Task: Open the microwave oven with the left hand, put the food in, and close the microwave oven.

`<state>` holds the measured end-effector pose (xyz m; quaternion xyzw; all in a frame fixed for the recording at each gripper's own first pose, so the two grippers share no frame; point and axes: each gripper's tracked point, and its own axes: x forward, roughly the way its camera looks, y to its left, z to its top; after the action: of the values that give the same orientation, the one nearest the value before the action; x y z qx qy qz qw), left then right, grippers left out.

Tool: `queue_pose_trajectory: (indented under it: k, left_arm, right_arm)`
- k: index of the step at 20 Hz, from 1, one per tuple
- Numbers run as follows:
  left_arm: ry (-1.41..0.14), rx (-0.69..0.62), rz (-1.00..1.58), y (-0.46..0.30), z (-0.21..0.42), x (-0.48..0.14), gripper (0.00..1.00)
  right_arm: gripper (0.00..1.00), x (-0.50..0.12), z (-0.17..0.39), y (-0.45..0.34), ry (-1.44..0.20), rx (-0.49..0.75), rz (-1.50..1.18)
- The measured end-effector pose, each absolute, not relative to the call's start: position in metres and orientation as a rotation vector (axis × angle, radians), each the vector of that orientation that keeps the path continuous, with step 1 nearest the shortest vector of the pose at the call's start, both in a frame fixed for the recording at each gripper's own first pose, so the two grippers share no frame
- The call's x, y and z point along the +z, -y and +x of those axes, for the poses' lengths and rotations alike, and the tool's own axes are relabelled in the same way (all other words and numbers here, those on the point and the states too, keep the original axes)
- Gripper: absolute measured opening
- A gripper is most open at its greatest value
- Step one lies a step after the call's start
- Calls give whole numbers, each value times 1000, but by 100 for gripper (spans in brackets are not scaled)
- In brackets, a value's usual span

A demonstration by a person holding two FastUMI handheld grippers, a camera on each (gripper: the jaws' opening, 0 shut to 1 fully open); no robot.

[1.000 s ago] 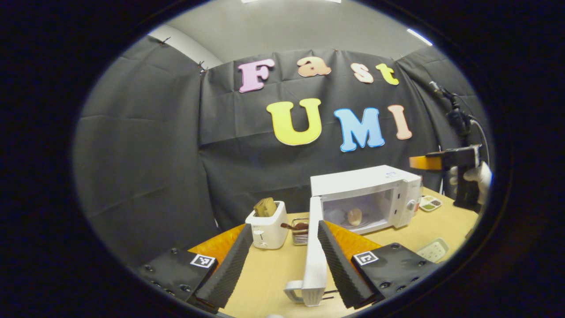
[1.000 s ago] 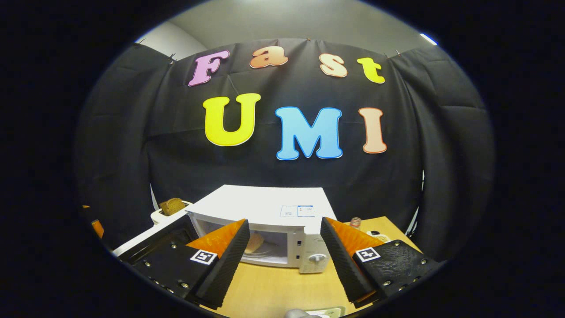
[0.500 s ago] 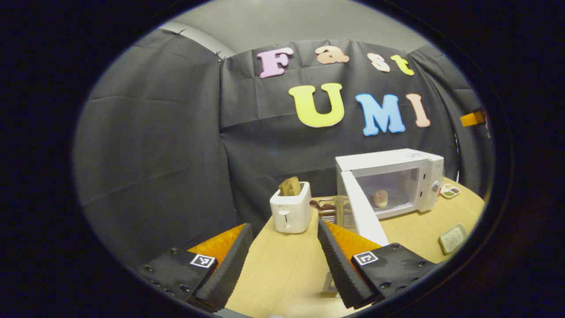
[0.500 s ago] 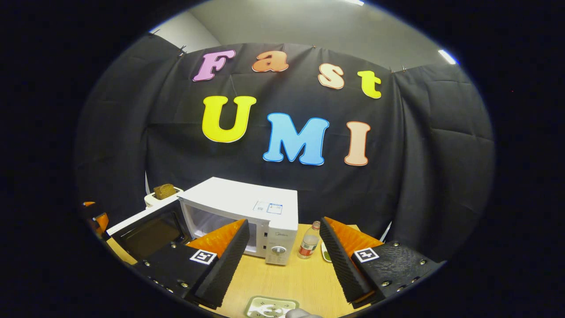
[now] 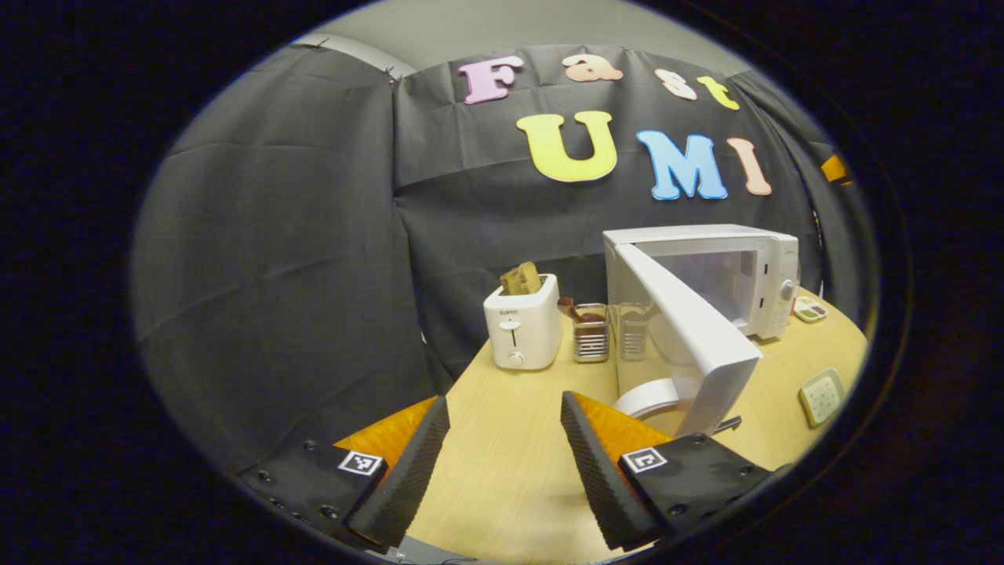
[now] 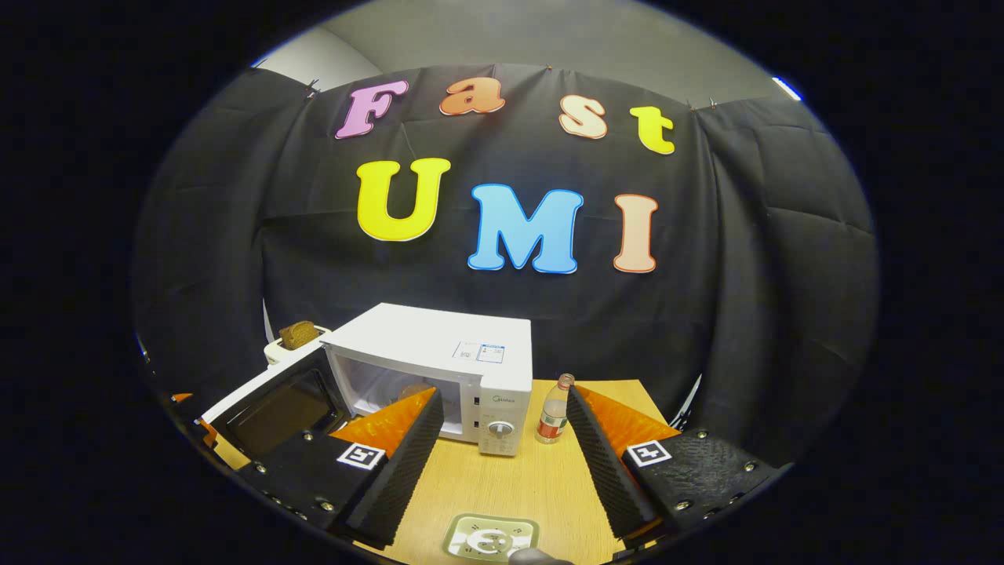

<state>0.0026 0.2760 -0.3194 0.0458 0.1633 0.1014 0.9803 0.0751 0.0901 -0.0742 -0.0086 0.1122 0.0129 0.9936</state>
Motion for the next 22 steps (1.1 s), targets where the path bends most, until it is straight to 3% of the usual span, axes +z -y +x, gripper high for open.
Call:
queue_pose_trajectory:
  k: [9, 22]
  left_arm:
    - [-323, 92, 178, -207, 2, -310, 95]
    - [-294, -122, 163, 2, 36, -292, 95]
  right_arm:
    - [96, -86, 66, -74, -243, 26, 4]
    - [96, -110, 49, 56, -288, -67, 21]
